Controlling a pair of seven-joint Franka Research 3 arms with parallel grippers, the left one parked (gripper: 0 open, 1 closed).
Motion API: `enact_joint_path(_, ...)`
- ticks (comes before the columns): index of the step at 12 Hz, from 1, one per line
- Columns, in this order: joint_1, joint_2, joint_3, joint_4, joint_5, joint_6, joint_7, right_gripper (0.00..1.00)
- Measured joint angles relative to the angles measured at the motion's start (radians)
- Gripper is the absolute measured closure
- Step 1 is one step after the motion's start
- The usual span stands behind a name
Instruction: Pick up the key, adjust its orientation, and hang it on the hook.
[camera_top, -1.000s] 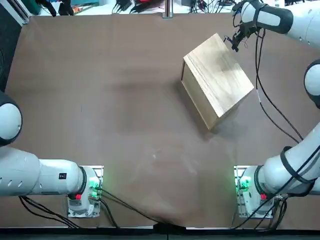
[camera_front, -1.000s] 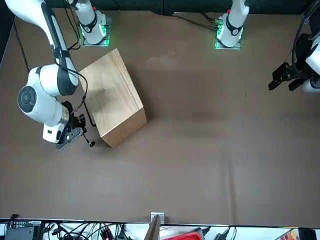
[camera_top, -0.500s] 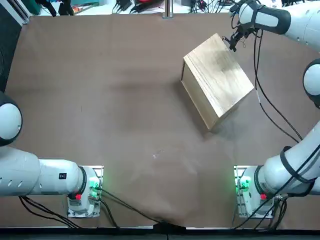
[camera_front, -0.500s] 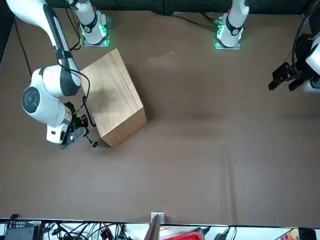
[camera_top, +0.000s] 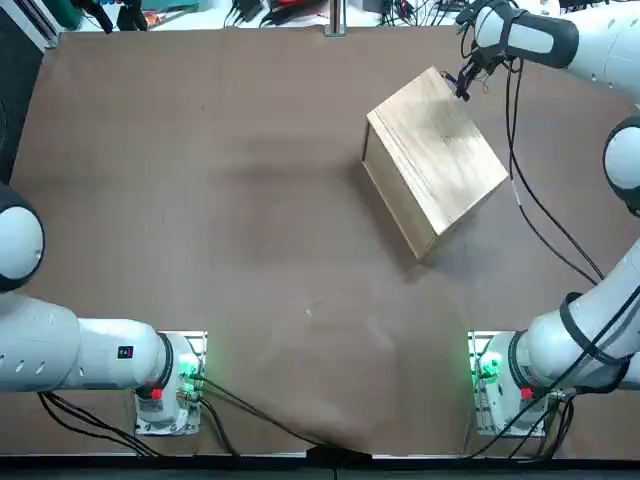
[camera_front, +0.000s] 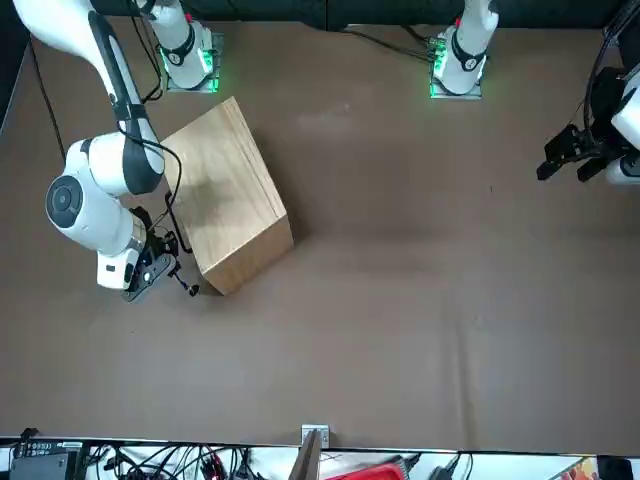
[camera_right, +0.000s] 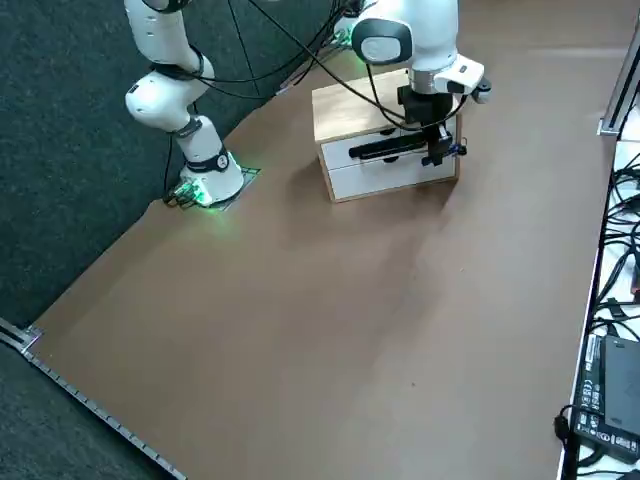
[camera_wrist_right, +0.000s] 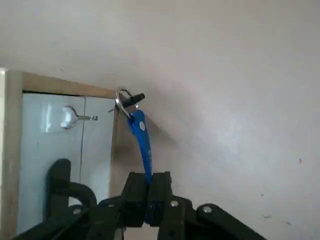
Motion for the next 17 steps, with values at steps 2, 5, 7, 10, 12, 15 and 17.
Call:
enact_joint_path(2,0.000,0.009,0.001,0.011,0.000,0.000,-0.003,0.96)
enact_joint_path(5,0.002,0.018,0.005,0.016,0.000,0.000,-0.005,0.96)
enact_joint_path(7,0.005,0.018,0.007,0.016,0.000,0.000,-0.006,0.96)
enact_joint_path(10,0.010,0.018,0.010,0.016,0.000,-0.001,-0.020,0.96)
enact_joint_path(12,0.011,0.018,0.009,0.016,0.000,-0.005,-0.045,0.96)
enact_joint_path(15,0.011,0.018,0.009,0.016,0.000,-0.029,-0.069,0.96)
enact_joint_path(17,0.009,0.018,0.009,0.016,0.000,-0.035,-0.082,0.96)
